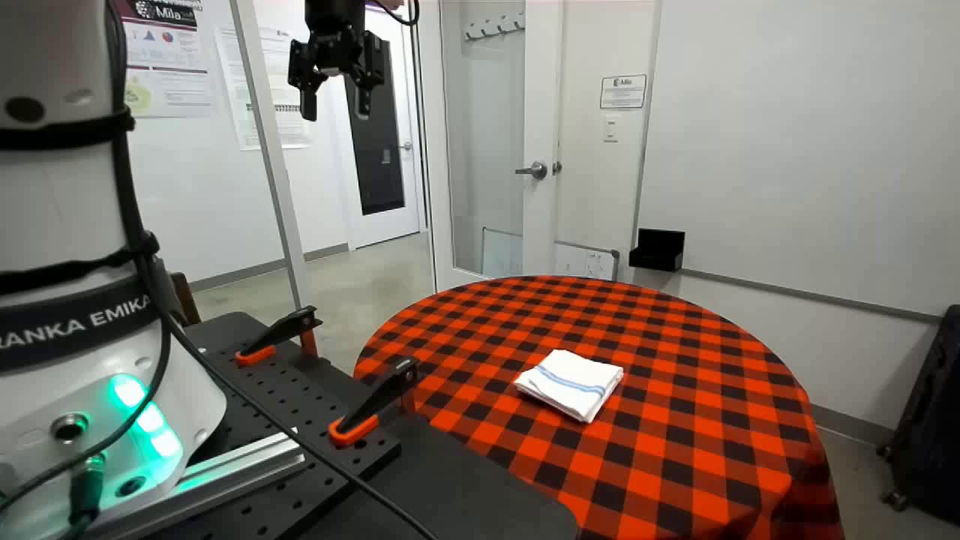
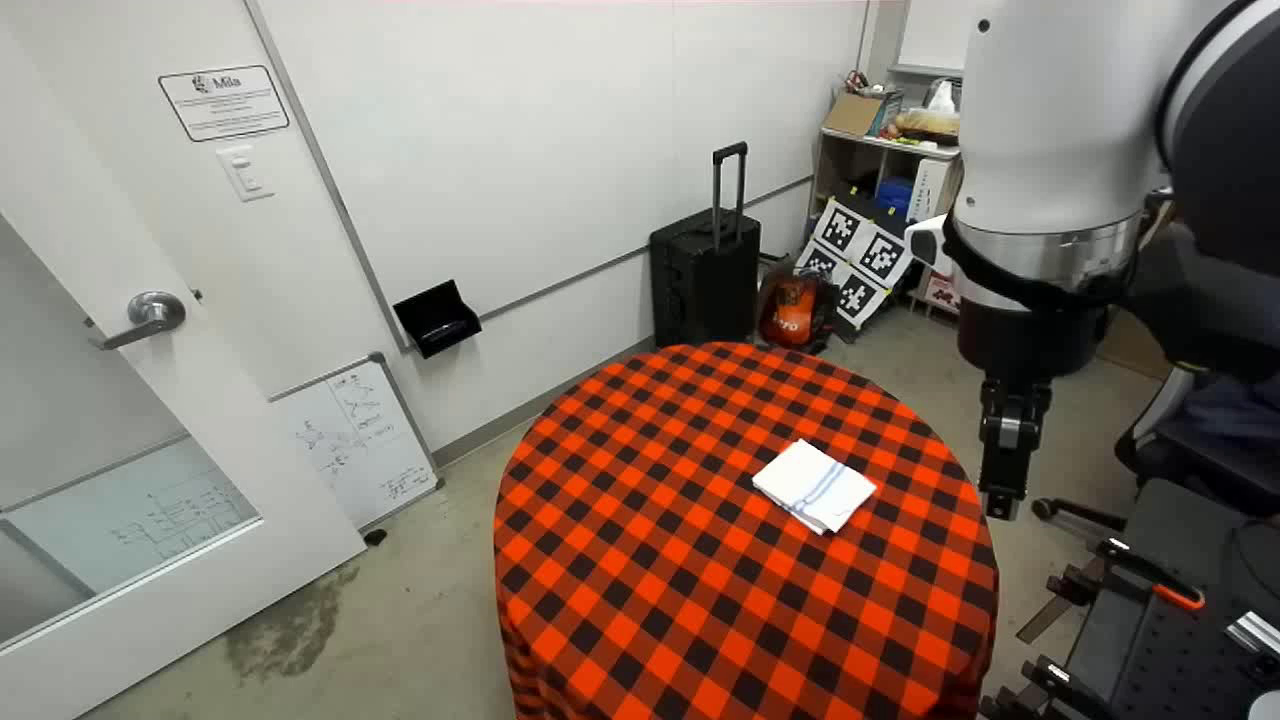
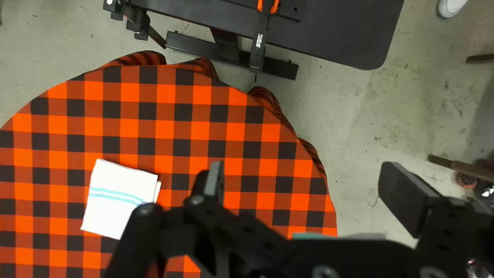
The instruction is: Straighten out the towel
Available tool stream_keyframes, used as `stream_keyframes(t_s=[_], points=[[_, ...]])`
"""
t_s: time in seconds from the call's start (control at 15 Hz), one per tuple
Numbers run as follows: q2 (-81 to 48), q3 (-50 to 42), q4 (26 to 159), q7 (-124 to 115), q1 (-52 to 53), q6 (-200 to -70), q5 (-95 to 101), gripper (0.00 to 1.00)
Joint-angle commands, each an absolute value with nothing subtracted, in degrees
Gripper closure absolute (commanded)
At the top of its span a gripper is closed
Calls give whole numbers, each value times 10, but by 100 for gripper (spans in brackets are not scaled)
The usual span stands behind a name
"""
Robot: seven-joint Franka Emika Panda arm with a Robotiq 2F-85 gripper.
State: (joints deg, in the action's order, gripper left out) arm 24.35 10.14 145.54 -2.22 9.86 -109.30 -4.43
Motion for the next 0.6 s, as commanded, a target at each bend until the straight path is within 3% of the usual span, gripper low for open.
stream_keyframes(t_s=[0.0,0.53], points=[[243,99,1454,-23,101,-1091,-43,0],[139,73,1492,-127,59,-1307,-118,0]])
